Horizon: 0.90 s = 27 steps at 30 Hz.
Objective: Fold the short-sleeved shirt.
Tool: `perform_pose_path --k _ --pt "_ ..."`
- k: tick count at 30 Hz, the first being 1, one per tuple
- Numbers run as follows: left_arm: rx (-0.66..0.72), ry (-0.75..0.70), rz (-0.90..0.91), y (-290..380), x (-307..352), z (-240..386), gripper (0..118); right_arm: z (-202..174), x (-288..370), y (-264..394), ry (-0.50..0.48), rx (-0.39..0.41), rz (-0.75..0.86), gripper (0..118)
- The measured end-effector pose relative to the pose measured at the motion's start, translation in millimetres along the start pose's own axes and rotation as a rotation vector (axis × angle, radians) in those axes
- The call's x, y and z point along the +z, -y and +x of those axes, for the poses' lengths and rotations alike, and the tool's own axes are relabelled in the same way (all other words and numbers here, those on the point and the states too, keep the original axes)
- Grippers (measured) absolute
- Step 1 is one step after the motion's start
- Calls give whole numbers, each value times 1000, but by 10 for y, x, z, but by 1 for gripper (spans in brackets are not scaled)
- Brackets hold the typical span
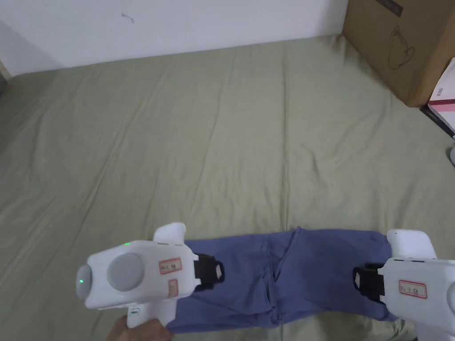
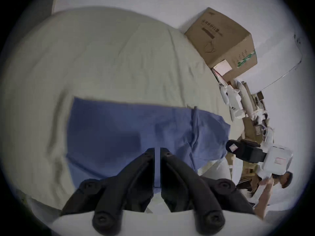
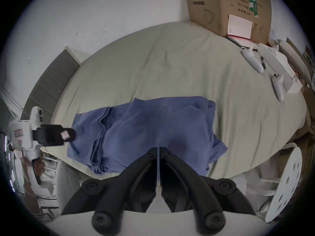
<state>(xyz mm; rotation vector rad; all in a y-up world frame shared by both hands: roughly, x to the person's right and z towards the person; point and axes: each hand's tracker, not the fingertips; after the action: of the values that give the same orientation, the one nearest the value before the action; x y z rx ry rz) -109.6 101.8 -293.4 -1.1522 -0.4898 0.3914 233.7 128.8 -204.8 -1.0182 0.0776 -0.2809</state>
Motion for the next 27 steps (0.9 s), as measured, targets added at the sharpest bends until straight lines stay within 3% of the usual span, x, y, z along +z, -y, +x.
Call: perform_pose_path --k 2,6,17,24,27 --pt "9 27 -53 91 -229 63 7 -30 -17 5 -26 13 -7 3" --pt "-98 -30 -130 254 -555 385 7 43 -33 13 -18 22 -18 3" --pt "-130 77 -127 310 -436 602 7 165 -24 146 -7 -28 -37 3" --pt "-7 164 -10 126 159 53 7 51 132 96 1 -9 -16 3" --pt "50 137 40 39 538 -342 10 -18 108 57 3 -2 -13 3"
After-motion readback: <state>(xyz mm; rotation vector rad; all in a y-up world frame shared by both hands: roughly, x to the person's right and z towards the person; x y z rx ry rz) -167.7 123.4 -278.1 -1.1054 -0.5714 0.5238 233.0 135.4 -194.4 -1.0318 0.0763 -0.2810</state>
